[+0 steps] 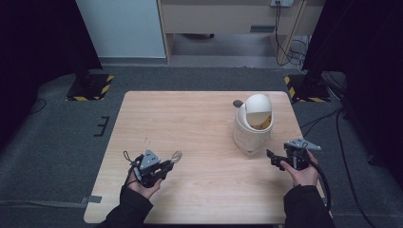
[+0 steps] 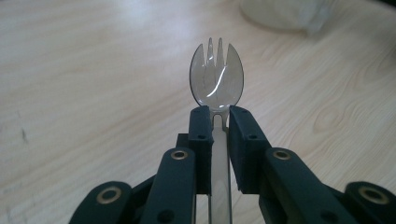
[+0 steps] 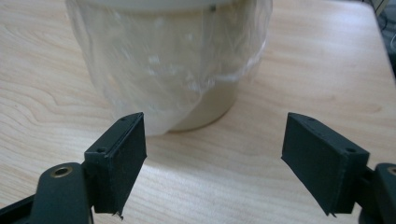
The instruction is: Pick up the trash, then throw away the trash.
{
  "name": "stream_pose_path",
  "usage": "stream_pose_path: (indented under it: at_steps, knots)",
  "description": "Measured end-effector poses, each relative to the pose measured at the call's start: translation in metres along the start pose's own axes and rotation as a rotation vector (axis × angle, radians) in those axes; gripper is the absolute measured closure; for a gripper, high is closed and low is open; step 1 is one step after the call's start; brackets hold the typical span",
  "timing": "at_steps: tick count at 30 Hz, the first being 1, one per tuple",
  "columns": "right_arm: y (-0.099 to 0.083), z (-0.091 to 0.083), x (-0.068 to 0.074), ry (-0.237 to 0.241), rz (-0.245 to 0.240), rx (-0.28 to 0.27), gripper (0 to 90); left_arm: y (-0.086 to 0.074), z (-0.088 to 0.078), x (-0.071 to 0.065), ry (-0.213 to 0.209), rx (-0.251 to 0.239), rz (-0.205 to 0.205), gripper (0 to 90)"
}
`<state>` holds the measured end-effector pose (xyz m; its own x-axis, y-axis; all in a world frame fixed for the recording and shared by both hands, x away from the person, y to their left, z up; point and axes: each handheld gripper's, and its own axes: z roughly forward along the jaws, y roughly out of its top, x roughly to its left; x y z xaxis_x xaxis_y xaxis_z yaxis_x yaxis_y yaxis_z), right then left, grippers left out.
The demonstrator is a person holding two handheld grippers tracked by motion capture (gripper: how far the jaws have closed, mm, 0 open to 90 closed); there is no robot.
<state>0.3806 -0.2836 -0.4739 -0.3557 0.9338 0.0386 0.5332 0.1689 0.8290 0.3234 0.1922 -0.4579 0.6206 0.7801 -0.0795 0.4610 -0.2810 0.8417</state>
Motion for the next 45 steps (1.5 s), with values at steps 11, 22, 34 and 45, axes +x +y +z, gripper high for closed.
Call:
stream_pose_path:
  at_steps: [11,22,34,45]
  knots:
    - [0.034,-0.03,0.015,0.096,0.032,-0.185,26.7,0.041,-0.025,-0.017,-0.025,-0.255,0.046,79.3]
    - [0.062,-0.051,0.036,0.174,-0.004,-0.323,27.8,0.064,-0.011,-0.036,-0.062,-0.297,0.104,79.3]
    - [0.086,-0.061,0.053,0.28,0.045,-0.381,33.1,0.08,0.01,-0.058,-0.087,-0.34,0.159,79.4]
    - [0.104,-0.066,0.081,0.431,0.056,-0.415,47.5,0.095,0.019,-0.078,-0.112,-0.381,0.2,79.3]
